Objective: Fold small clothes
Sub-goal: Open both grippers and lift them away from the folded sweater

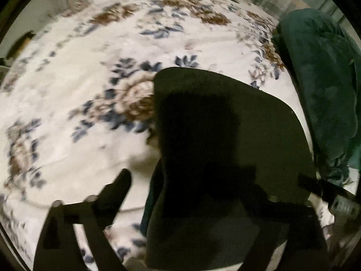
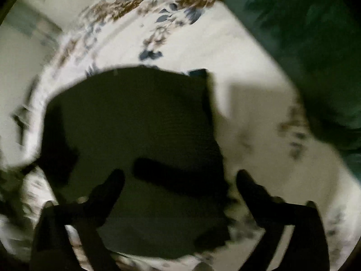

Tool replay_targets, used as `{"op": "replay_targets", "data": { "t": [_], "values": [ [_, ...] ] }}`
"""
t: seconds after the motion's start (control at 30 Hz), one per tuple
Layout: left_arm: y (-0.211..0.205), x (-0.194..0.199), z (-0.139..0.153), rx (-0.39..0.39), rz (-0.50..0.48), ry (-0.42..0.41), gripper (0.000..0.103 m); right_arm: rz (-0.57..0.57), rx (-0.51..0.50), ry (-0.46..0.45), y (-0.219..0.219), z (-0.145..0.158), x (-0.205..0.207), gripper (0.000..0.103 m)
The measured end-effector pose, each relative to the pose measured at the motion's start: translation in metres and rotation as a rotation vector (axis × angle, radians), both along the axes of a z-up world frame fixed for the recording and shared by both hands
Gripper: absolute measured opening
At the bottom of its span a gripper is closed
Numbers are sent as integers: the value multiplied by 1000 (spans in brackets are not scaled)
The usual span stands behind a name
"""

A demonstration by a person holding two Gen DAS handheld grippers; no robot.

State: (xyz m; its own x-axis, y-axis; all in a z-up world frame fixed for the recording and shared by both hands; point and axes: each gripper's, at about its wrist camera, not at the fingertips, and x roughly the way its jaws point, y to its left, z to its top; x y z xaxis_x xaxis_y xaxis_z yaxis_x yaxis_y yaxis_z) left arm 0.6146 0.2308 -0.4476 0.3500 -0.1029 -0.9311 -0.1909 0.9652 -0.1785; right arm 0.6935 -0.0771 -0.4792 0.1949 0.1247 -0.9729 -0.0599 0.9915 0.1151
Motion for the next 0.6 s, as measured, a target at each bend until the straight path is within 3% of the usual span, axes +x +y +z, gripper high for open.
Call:
{"op": "replay_targets", "data": {
  "t": [0.1,0.23,0.3,0.6],
  "values": [
    [-9,-26,16,81,35,-43,103,16,-141,-65,5,26,-46,103],
    [-23,-59,41,81,68,-48,103,24,-218,-138,4,73,-99,103],
    [-32,-72,55,72,62,-44,103,16,-227,-164,12,92,-108,103],
    [-74,-167,178,135,36,-143,103,0,-228,-320,-2,255,-226,103]
  ]
}}
